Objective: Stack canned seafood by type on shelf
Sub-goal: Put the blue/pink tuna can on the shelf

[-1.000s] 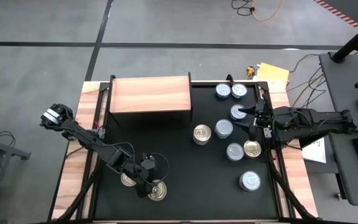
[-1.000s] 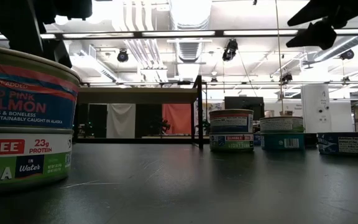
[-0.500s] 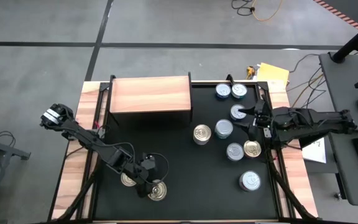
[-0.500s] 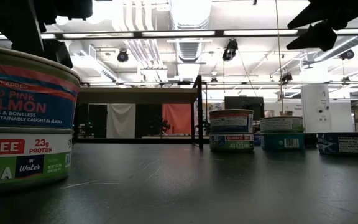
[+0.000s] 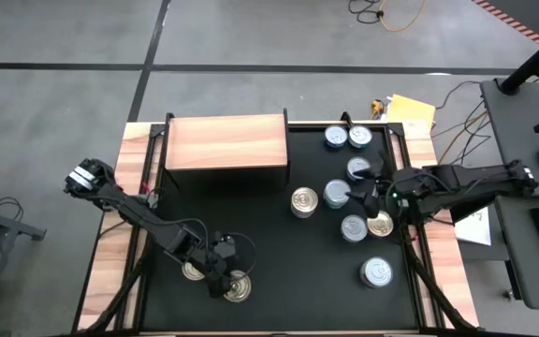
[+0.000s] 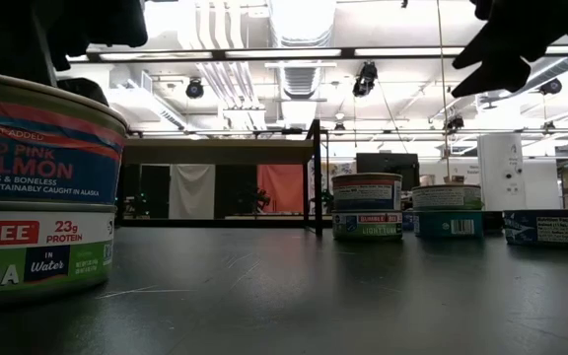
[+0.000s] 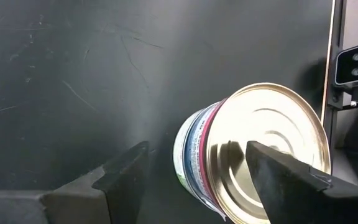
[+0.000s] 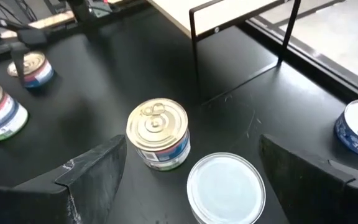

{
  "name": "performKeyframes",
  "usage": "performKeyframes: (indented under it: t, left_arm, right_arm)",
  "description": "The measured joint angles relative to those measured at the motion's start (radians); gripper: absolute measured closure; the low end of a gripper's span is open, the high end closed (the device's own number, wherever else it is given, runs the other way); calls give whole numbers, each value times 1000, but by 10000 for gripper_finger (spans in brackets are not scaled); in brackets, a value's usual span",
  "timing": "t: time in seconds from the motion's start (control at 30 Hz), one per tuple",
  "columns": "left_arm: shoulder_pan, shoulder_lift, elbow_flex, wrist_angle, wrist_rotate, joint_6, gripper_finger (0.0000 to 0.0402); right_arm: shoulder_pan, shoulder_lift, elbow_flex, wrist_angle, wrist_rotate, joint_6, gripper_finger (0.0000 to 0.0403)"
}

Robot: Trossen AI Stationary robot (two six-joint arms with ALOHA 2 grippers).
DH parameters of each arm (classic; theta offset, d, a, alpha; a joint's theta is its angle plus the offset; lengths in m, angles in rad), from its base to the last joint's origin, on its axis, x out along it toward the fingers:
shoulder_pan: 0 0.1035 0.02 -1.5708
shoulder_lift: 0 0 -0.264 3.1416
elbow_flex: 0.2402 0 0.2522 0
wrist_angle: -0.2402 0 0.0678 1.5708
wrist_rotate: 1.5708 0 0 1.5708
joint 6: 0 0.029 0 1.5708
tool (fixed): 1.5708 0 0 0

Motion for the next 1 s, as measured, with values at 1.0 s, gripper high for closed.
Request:
performKeyframes:
  t: [1.0]
  left_arm:
    - [-17,3,0,-2,1,4,254]
  right_arm:
    - [0,0,-1,0,28,-2,49]
